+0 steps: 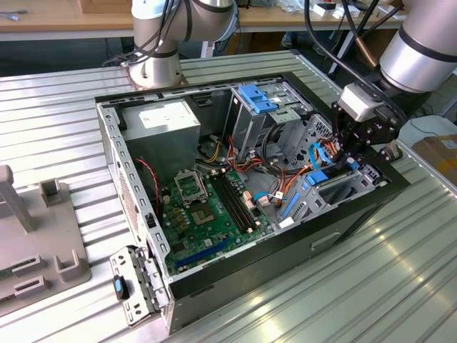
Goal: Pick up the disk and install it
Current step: 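Insert the first disk wire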
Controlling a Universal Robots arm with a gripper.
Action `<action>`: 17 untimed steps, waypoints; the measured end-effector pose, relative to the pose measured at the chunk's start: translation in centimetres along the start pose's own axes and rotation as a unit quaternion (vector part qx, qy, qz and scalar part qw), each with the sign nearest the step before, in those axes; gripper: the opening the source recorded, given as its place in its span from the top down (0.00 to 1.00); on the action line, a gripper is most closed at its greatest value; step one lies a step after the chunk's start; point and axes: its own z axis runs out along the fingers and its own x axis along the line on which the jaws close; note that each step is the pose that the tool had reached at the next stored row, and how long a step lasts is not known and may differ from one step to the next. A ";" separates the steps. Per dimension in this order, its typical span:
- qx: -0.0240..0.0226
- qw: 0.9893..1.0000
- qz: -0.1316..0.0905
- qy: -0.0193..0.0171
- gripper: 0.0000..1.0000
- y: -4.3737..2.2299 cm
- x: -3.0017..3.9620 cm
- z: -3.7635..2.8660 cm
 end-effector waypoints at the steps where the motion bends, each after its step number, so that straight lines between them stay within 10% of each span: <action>1: 0.000 1.000 0.002 0.000 0.84 0.00 0.00 0.02; 17: 0.000 1.000 0.011 0.001 0.84 -0.04 -0.12 0.14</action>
